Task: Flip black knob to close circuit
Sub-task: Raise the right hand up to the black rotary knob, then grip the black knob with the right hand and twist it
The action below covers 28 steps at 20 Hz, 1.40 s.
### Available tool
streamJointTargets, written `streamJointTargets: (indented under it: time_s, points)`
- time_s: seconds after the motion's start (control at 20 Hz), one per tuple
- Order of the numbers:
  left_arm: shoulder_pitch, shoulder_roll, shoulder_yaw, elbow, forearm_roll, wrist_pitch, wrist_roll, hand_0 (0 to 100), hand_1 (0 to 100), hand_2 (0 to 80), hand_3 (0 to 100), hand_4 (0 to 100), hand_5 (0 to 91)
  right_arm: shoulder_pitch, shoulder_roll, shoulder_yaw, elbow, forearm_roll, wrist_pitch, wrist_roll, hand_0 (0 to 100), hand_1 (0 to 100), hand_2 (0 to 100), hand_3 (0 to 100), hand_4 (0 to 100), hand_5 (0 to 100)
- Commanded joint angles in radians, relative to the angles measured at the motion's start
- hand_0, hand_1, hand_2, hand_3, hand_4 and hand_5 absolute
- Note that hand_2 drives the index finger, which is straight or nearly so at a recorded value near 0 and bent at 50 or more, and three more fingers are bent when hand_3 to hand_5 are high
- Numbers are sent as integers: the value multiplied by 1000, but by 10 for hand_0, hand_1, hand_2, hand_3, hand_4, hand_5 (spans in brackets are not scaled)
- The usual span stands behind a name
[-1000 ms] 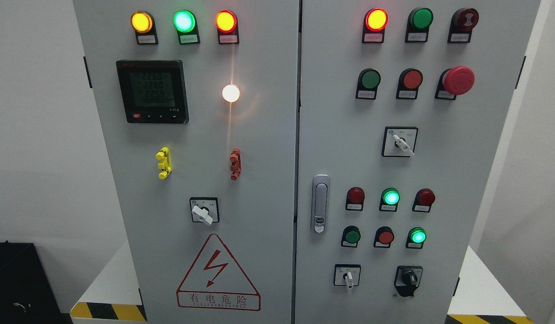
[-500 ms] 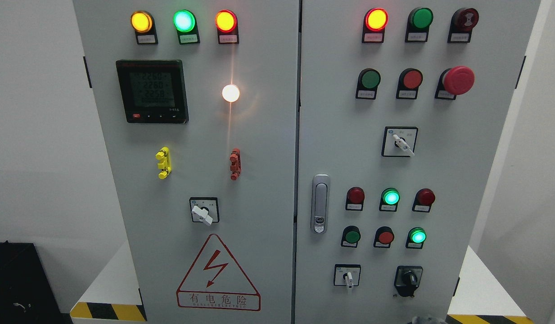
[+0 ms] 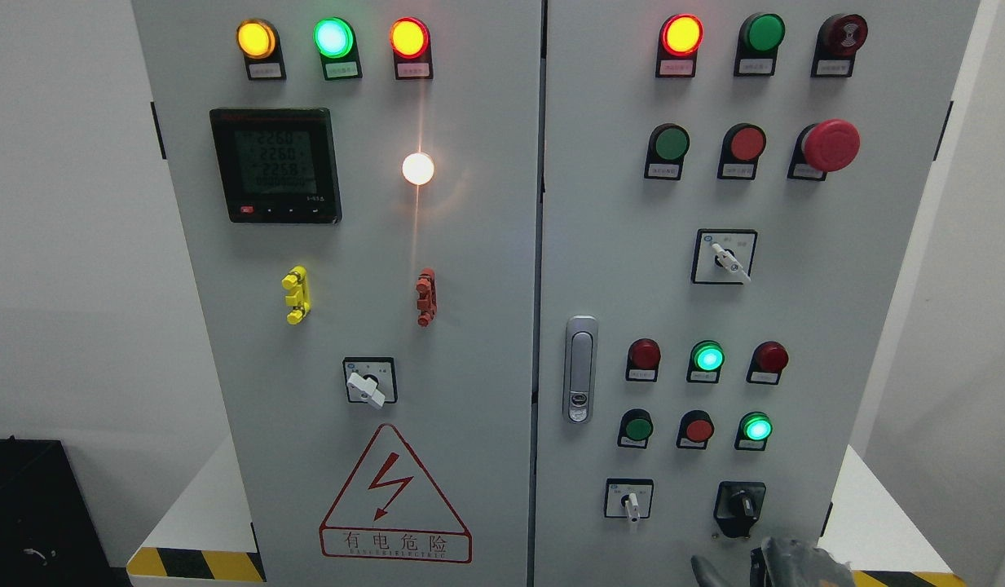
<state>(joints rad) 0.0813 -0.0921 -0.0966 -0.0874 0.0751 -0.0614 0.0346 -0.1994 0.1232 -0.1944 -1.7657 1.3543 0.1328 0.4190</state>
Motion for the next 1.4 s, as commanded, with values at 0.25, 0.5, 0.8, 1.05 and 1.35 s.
streamJointTargets:
  time_s: [0.25,0.5,0.8,1.05,1.35]
  points:
    - [0,0,0,0,0,0,1,120,556,0,0,0,0,-49,0,-30,-6,35,2,18,0,0,885,1000,933,954]
    - [0,0,0,0,0,0,1,120,556,0,0,0,0,-52,1,-34,17,39,10,17,0,0,879,1000,937,953]
    - [0,0,0,0,0,0,1,120,556,0,0,0,0,-77,-2,-57,32,39,10,17,0,0,877,1000,939,952]
    - [0,0,0,0,0,0,1,120,556,0,0,0,0,-81,-5,-66,49,40,8,15,0,0,874,1000,943,950]
    - [0,0,0,0,0,0,1,120,556,0,0,0,0,-83,-10,-86,63,52,2,15,0,0,874,1000,944,948]
